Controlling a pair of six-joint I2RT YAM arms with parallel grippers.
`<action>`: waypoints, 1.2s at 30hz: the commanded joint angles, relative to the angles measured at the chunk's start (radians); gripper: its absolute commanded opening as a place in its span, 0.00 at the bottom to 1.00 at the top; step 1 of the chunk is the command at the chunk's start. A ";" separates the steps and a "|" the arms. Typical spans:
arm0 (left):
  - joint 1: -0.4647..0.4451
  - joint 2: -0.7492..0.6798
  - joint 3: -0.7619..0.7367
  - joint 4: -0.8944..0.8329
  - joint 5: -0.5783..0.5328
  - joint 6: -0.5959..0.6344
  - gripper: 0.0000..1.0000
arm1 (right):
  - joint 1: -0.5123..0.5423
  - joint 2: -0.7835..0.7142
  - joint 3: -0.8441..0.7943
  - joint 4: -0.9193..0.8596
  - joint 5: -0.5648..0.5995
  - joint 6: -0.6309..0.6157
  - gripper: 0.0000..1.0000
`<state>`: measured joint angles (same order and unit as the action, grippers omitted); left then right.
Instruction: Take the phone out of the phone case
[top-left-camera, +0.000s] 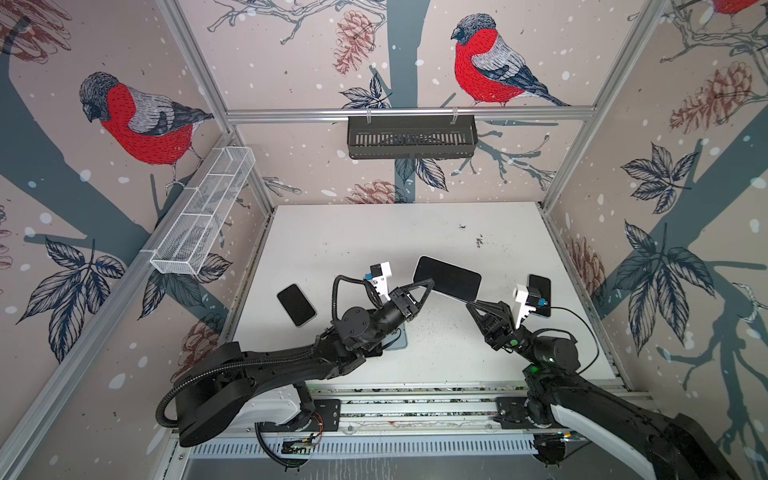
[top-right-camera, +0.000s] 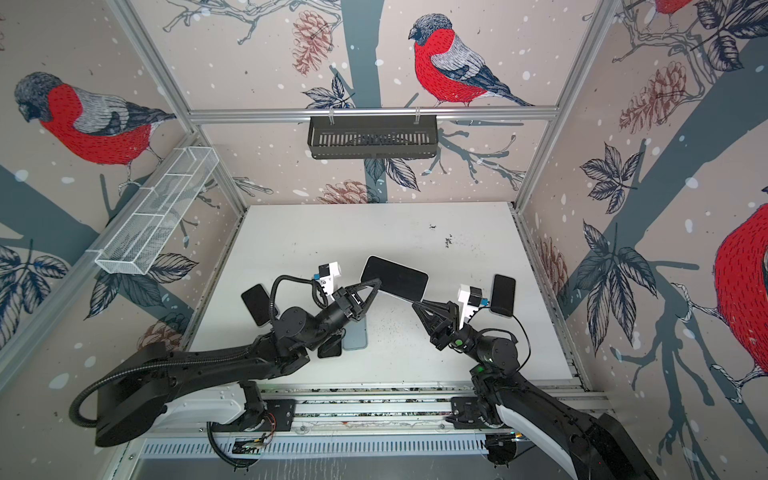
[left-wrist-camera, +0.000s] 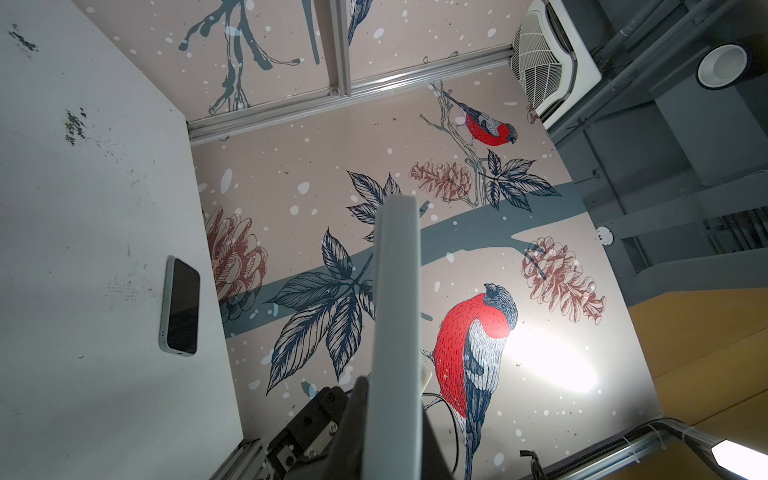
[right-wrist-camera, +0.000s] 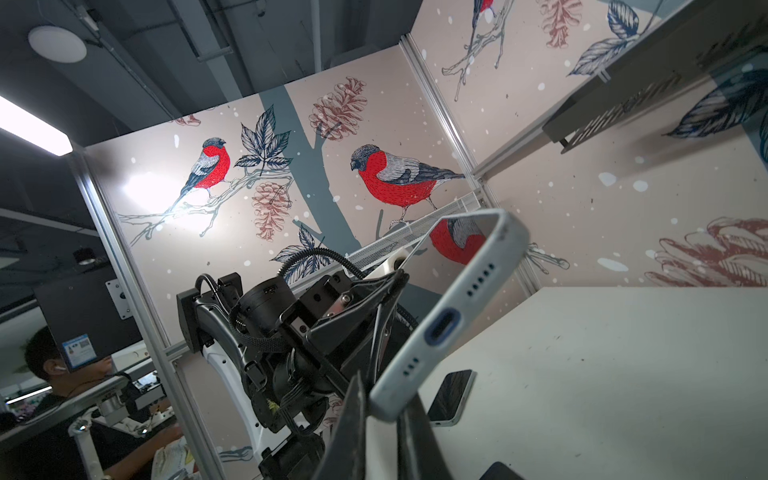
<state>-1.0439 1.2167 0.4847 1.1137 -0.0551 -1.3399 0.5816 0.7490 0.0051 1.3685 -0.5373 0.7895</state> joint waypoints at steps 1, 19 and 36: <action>-0.007 -0.011 0.013 0.089 -0.013 -0.059 0.00 | 0.004 -0.042 -0.007 -0.117 -0.085 -0.200 0.01; 0.018 -0.064 -0.010 0.043 0.001 -0.053 0.00 | -0.029 0.001 0.147 -0.489 0.105 -0.392 0.01; 0.165 -0.187 -0.163 0.056 0.033 -0.068 0.00 | -0.122 0.141 0.219 -0.267 -0.289 0.147 0.69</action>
<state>-0.8799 1.0195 0.3225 1.0451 -0.0315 -1.3903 0.4217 0.8635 0.2340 0.8967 -0.6907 0.7734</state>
